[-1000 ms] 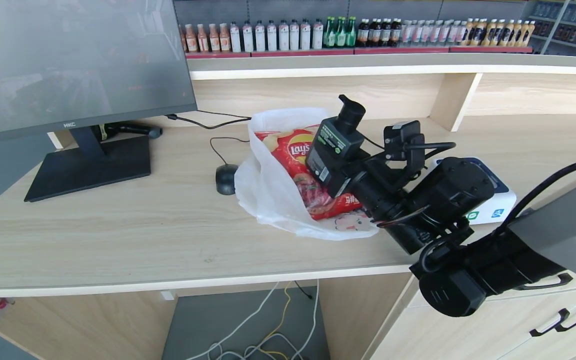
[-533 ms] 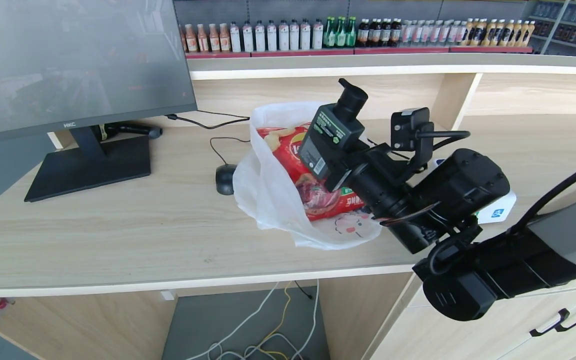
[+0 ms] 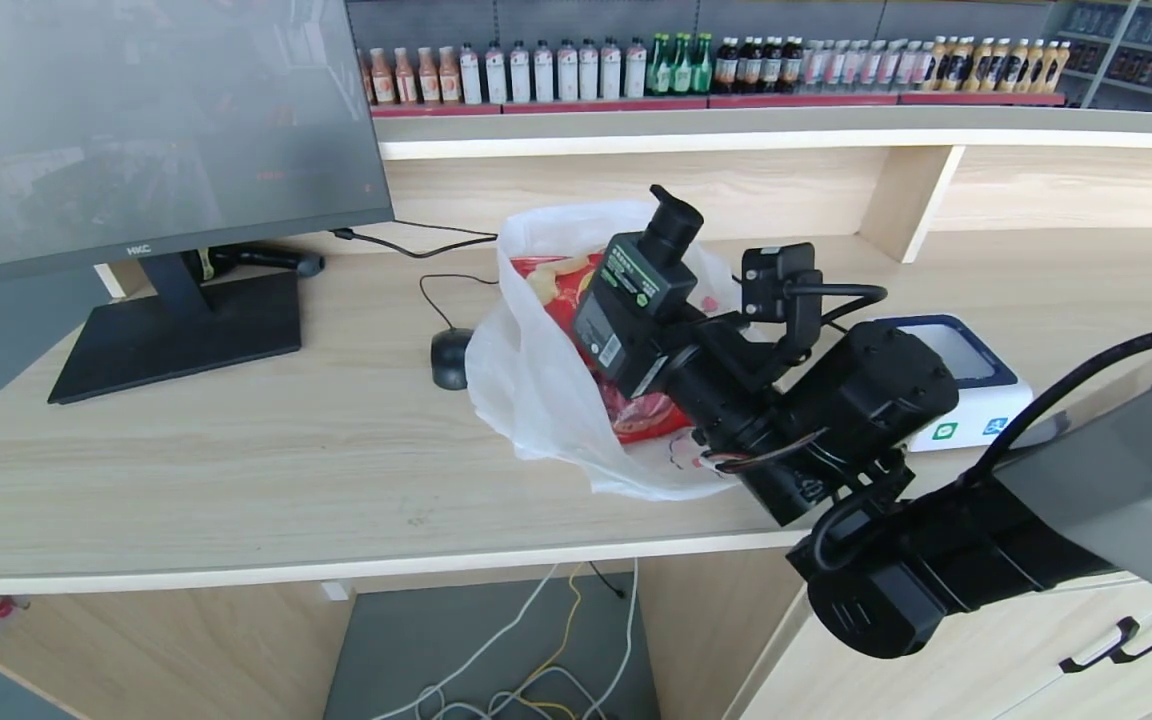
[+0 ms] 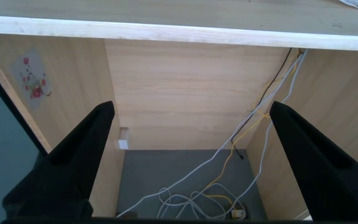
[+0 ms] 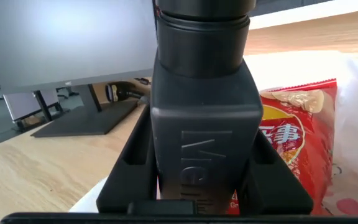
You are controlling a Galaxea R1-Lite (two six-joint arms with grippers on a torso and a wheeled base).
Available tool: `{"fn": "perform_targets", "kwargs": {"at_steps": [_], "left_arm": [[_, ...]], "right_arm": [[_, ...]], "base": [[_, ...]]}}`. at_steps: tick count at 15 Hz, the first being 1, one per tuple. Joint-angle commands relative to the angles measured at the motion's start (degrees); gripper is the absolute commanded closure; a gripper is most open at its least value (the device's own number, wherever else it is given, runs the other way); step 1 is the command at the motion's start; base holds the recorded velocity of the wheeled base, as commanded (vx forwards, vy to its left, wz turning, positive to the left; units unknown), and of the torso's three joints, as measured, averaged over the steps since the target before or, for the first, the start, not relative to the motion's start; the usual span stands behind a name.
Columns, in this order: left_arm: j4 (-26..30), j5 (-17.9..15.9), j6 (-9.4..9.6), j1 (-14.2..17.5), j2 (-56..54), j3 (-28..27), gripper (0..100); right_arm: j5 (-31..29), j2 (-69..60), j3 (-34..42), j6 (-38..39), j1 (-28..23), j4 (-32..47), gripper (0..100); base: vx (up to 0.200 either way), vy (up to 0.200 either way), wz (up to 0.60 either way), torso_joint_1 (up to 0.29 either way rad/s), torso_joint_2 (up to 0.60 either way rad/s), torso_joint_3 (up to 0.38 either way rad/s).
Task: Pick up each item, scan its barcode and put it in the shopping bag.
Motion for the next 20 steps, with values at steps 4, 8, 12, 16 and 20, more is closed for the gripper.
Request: {"fn": "perform_targets", "kwargs": {"at_steps": [4, 8, 12, 16, 20], "left_arm": [[0.0, 0.0, 0.0, 0.0, 0.0, 0.0, 0], [0.0, 0.0, 0.0, 0.0, 0.0, 0.0, 0], [0.0, 0.0, 0.0, 0.0, 0.0, 0.0, 0], [0.0, 0.0, 0.0, 0.0, 0.0, 0.0, 0], [0.0, 0.0, 0.0, 0.0, 0.0, 0.0, 0]], "right_arm": [[0.0, 1.2, 1.0, -0.3, 0.8, -0.1, 100], [0.0, 2.5, 0.9, 0.1, 0.9, -0.1, 100], [0.0, 3.4, 1.0, 0.1, 0.7, -0.1, 100], [0.0, 3.5, 1.0, 0.1, 0.7, -0.1, 0], [0.1, 3.6, 0.9, 0.1, 0.7, -0.1, 0]], "base": [[0.0, 0.0, 0.0, 0.0, 0.0, 0.0], [0.0, 0.0, 0.0, 0.0, 0.0, 0.0], [0.0, 0.0, 0.0, 0.0, 0.0, 0.0], [0.0, 0.0, 0.0, 0.0, 0.0, 0.0], [0.0, 0.0, 0.0, 0.0, 0.0, 0.0]]}}
